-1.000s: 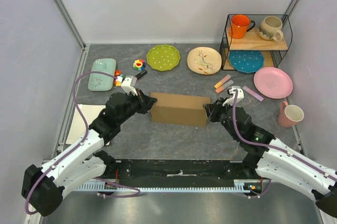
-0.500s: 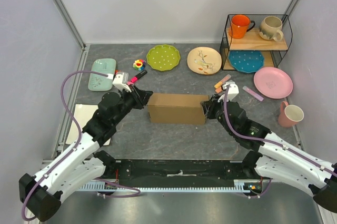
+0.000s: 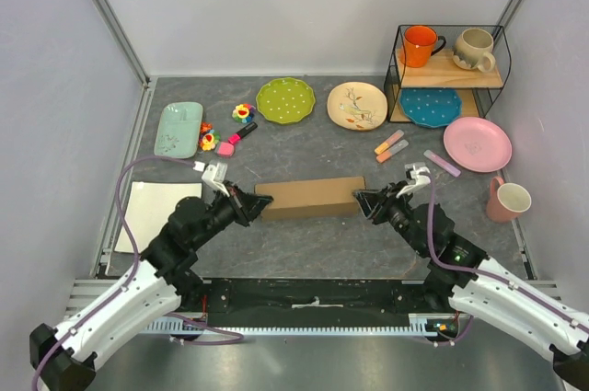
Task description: Fold the paper box
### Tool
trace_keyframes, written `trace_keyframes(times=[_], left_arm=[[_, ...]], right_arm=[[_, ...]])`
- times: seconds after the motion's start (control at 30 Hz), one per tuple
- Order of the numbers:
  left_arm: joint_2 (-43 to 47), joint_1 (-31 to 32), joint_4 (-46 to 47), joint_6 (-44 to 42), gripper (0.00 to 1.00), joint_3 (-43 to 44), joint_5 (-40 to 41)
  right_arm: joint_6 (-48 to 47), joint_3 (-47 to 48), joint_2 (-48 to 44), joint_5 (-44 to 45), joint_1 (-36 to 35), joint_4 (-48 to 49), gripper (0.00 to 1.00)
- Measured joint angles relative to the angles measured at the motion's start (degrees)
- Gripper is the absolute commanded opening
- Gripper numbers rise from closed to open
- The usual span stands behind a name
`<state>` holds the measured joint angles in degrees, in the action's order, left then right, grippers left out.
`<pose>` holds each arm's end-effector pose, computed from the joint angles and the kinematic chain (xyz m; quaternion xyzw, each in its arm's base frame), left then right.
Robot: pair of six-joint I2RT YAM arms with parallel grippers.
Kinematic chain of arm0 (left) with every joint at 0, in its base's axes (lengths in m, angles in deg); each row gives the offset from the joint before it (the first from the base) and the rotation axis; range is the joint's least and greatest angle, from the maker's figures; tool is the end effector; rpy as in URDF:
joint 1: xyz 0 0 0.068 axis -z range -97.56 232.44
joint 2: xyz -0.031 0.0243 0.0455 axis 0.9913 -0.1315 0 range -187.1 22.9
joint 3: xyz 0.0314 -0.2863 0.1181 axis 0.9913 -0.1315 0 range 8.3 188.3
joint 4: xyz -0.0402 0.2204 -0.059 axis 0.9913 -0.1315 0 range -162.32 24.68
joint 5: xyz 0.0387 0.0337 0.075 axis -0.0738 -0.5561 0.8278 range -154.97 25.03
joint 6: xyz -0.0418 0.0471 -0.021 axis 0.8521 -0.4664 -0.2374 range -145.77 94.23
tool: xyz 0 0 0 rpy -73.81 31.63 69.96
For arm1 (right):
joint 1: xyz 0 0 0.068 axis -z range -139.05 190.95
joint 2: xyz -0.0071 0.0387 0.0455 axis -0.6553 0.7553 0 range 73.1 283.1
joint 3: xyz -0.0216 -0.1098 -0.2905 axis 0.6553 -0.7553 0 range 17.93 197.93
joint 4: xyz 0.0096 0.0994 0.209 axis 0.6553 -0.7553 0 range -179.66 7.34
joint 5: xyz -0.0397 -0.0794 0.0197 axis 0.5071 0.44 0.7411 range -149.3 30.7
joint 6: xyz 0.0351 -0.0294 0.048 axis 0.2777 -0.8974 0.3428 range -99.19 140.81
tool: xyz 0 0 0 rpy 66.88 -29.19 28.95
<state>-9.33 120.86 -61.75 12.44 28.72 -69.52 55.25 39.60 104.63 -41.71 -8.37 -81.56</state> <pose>0.0827 -0.0710 0.2724 0.0273 0.7554 -0.4291 0.4945 0.0798 0.0684 0.2760 0.0016 0.7567 0.3431 0.5565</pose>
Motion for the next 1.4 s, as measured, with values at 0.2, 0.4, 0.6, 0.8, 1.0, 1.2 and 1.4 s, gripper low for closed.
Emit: trace_keyframes(times=[0.2, 0.4, 0.6, 0.8, 1.0, 1.2, 1.4], left_arm=[[13.35, 4.37, -9.49, 0.2, 0.13, -2.93, 0.22], [24.41, 6.67, -16.2, 0.26, 0.4, -3.89, 6.21], [27.91, 6.67, -20.44, 2.23, 0.56, -3.69, 15.3], [14.32, 6.67, -25.16, 10.1, 0.6, -1.88, 17.86], [4.79, 6.67, -27.1, 18.12, 0.59, -2.78, 14.27], [3.32, 6.69, -22.91, 21.79, 0.52, -6.4, 8.13], [-5.53, 6.64, -16.0, 22.21, 0.46, -7.87, 2.89]], right_arm=[[1.18, -6.29, -12.74, -8.33, -0.37, -2.29, 0.46], [1.27, -7.52, -24.83, -10.38, -0.46, -11.13, 0.74], [1.46, -4.5, -22.64, -5.84, -0.44, -15.02, 0.86], [2.67, -1.2, -0.02, -1.09, -0.46, -15.85, 0.97], [4.52, -3.37, 7.96, -0.98, -0.46, -13.77, 0.97], [6.32, -6.51, 10.8, -1.9, -0.46, -9.09, 0.96], [9.2, -9.97, 10.73, -3.76, -0.44, -3.19, 0.93]])
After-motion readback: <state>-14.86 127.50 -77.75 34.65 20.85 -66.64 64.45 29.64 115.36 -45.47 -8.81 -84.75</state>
